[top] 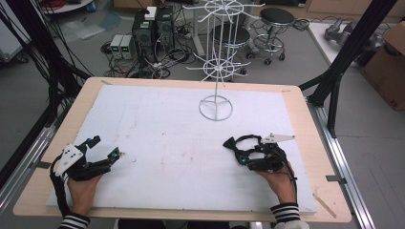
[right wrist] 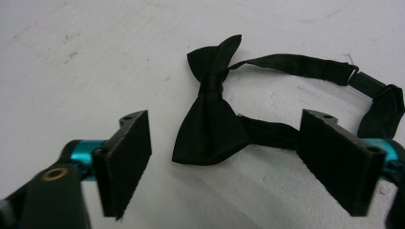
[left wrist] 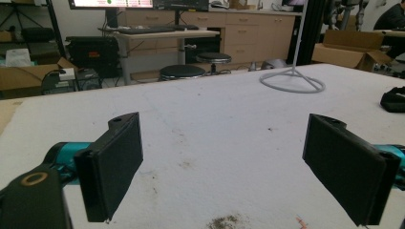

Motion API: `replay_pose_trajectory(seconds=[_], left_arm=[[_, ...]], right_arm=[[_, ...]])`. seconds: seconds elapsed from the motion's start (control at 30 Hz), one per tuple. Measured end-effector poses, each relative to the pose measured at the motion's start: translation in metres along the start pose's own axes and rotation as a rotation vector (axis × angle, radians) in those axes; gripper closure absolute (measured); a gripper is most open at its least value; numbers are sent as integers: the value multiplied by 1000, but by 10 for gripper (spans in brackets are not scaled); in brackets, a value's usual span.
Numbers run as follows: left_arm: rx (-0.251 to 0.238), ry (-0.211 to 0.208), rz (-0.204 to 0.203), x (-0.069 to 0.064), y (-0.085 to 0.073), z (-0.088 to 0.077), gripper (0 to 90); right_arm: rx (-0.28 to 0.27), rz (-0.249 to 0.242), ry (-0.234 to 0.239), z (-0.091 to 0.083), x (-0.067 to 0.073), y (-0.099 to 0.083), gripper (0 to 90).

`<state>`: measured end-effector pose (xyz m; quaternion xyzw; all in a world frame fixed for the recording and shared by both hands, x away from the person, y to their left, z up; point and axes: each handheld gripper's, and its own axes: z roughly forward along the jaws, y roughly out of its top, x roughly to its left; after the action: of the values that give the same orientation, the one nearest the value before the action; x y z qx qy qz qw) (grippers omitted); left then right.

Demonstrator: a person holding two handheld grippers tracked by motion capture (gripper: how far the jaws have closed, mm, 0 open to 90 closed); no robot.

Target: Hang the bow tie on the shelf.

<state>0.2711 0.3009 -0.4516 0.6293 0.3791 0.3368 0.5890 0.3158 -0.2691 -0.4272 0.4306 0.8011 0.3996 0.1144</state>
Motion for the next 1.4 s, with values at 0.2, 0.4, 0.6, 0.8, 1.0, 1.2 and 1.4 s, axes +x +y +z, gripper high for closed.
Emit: replay_pose_trajectory(seconds=[0.2,0.4,0.6,0.8,1.0,1.2,1.4], left_arm=[[-1,1,-4,0,0,0,139],[-1,-1,-5,0,0,0,140],[0,-2,-7,0,0,0,140],[0,-2,-6,0,0,0,140],[0,-2,-6,0,0,0,140],[0,-2,-7,0,0,0,140],[0,-2,-9,1,0,0,141]], right_arm=[[56,26,14,4,-3,5,288],[90,21,17,6,-4,9,364],[119,25,15,11,-5,9,415],[141,23,15,14,-5,10,468],[157,41,17,17,-6,9,513],[168,41,27,18,-4,9,615],[174,38,22,16,-2,9,755]])
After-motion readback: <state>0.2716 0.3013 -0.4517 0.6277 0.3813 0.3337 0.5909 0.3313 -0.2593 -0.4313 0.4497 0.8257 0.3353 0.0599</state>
